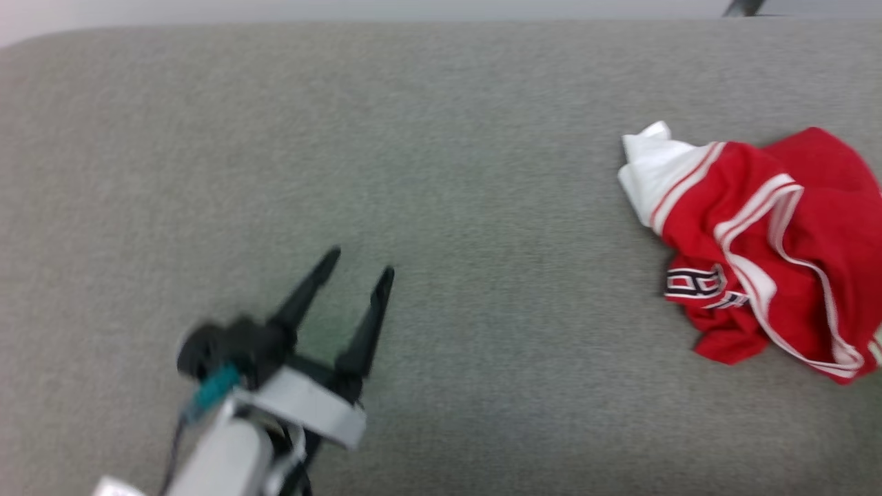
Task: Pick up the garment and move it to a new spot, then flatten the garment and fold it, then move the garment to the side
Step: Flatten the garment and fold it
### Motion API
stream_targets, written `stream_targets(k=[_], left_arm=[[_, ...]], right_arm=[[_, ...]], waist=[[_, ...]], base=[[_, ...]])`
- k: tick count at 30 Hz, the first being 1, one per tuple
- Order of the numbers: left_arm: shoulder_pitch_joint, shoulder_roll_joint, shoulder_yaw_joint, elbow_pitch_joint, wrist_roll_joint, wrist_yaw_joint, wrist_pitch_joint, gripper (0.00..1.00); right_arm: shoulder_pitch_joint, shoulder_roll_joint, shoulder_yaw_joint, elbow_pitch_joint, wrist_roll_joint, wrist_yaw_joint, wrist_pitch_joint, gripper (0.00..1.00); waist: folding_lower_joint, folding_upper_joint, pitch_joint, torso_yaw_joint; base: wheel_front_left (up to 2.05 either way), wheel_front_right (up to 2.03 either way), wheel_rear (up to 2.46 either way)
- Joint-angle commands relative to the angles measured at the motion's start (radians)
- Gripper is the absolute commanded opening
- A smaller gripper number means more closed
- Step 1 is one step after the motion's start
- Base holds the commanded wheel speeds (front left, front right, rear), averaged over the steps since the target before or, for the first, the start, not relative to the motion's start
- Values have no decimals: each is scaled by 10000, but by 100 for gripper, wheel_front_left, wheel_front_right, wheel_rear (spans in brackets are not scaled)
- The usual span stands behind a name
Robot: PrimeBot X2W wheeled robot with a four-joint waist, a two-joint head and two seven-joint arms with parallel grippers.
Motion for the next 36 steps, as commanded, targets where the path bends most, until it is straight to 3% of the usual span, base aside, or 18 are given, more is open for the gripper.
stream_targets(k=[1,8,14,17,22,27,36], left_arm=[[-448,270,-176,-28,-215,-26,170,100],[-3025,1747,-1575,102,-1811,-25,2132,100],[-5050,2008,-2746,1387,-4518,-16,4919,100],[-5813,1798,-2994,2617,-6021,-16,6854,100],[-7222,1355,-2996,4534,-7124,139,9066,100],[-8098,665,-2831,6033,-7683,417,9841,100],[-8829,-41,-2947,7655,-7828,263,10115,100]], right_arm=[[251,113,177,-270,199,-10,-311,100],[1424,540,2425,-3128,496,-12,-2346,100],[2318,1434,4131,-4756,612,-10,-3008,100],[2674,1723,4580,-5360,582,-10,-3077,100],[3006,1872,4907,-6049,243,-10,-3044,100],[2964,2132,4923,-6373,147,-10,-3131,100],[2731,2328,5106,-6116,206,-10,-3476,100]], waist=[[0,0,-324,-417],[0,0,-636,-1458],[0,0,-721,-2375],[0,0,-623,-2782],[0,0,-213,-3432],[0,0,277,-4007],[0,0,859,-4685]], base=[[0,0,0],[0,0,0],[0,0,0],[0,0,0],[0,0,0],[0,0,0],[0,0,0]])
